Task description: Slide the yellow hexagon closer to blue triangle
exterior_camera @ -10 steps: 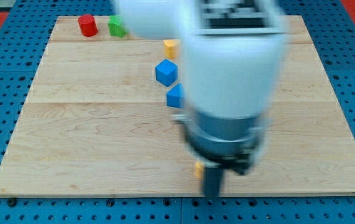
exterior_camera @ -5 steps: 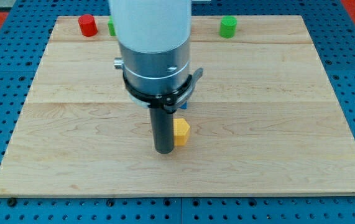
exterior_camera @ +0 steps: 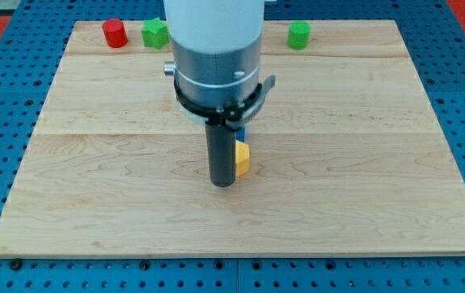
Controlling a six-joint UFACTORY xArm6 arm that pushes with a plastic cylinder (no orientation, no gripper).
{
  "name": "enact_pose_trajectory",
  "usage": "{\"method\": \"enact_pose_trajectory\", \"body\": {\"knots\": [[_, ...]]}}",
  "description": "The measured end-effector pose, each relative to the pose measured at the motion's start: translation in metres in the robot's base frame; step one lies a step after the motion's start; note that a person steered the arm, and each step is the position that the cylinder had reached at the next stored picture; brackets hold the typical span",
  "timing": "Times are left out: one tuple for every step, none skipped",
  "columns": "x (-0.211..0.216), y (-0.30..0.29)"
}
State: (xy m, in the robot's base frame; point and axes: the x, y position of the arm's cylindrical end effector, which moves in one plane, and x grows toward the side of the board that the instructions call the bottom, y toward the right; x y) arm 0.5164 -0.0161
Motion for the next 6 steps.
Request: {"method": "enact_pose_trajectory", "body": {"knots": [[0.051, 0.028], [0.036, 0.11], [0.014, 0.089], [-0.002, 0.05], [-0.003, 0.053], [-0.003, 0.016]]}}
